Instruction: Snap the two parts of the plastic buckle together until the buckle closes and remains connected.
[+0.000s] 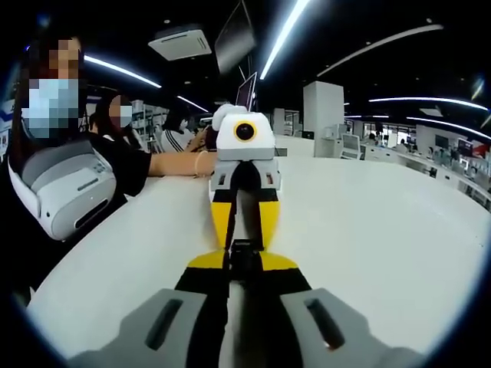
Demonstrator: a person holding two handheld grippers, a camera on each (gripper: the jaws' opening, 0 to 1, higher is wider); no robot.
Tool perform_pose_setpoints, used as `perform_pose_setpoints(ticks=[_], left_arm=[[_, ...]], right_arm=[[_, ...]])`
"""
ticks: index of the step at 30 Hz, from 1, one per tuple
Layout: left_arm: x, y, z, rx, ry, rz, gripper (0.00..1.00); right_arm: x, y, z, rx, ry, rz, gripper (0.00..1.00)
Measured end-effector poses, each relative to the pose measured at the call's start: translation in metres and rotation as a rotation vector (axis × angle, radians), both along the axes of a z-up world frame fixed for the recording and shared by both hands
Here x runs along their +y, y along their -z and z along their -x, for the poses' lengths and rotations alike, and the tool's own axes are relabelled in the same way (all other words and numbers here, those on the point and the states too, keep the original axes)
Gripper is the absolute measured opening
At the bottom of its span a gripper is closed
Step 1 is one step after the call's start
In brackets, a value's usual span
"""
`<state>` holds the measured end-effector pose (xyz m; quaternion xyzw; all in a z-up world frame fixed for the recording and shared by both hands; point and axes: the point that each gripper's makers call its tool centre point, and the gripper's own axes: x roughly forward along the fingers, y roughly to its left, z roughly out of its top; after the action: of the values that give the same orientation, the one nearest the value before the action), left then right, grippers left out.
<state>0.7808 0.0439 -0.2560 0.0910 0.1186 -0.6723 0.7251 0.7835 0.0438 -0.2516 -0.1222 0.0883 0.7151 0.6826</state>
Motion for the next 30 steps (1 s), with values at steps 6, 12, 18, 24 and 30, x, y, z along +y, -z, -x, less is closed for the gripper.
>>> perform_pose_setpoints(ticks=[6,12,18,24,30], left_arm=[[0.0007,0.0003,0.0047,0.012,0.021,-0.001,0.19],[0.0028,0.0011,0.0058,0.019,0.015,-0.009,0.2],[0.0059,0.0011,0.0054,0.02,0.013,-0.017,0.2],[0.0087,0.002,0.0034,0.023,-0.001,-0.028,0.2],[0.0081,0.0029,-0.0019,0.028,-0.041,-0.037,0.13]], right_arm=[[-0.0002,-0.0007,-0.0007,0.0,0.0,-0.001,0.14],[-0.0002,-0.0011,-0.001,0.001,0.0,-0.002,0.14],[-0.0002,-0.0015,-0.0014,0.001,0.001,-0.002,0.14],[-0.0002,-0.0018,-0.0016,0.001,0.002,-0.002,0.14],[0.0,-0.002,-0.0022,0.001,0.005,-0.002,0.14]])
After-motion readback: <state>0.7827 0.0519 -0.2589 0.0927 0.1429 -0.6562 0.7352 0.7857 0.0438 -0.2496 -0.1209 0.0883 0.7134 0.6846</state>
